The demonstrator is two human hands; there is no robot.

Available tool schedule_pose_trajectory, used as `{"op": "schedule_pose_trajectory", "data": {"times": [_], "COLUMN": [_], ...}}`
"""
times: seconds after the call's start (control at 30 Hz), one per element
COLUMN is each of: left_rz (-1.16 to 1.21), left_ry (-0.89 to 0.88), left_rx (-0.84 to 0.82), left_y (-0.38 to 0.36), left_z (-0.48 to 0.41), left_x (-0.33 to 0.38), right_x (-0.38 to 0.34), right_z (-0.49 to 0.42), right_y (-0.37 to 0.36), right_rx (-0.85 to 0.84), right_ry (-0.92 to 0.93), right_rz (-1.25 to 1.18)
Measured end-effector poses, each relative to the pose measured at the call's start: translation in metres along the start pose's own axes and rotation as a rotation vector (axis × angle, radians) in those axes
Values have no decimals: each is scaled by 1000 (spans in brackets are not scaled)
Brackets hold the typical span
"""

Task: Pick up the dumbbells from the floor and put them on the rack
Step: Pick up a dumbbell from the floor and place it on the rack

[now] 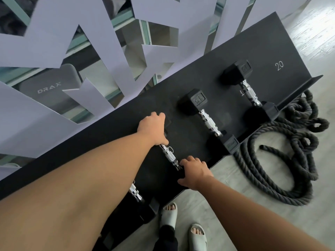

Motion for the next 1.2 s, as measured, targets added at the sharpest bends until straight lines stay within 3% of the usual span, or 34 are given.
{"op": "schedule_pose_trajectory", "data": {"times": [0.13, 0.37, 0.47, 0.73, 1.0, 1.2], "left_rz": [-5, 27, 10, 38, 103, 98], "left_ry": [-30, -45, -26, -64, -20, 56], "left_rx": [4, -24, -48, 72, 186, 246], "left_y": [-3, -7, 8, 84, 171, 192], "left_z": [1, 9, 9, 37, 111, 205], "left_x": [-5, -14, -11, 3, 71, 162], "right_x": [-1, -14, -9, 12, 97, 192], "right_z": [0, 7, 8, 42, 127, 214], "right_y": [-1, -3, 24, 139, 234, 241], "right_rx": [-21, 72, 119, 291, 459, 522], "right_ry": [-20, 0, -10, -14, 32, 85], "right_rz": [-69, 51, 42, -20, -162, -112]}}
Point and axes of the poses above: each hand's wrist, its own z-axis away from the middle knuckle, its own y-axis out of the back of the hand, x = y × z, the point moved 3 cm from there along -z, towards the middle knuckle, and after that the axes turned 10 degrees about -y, right-handed, at the moved point
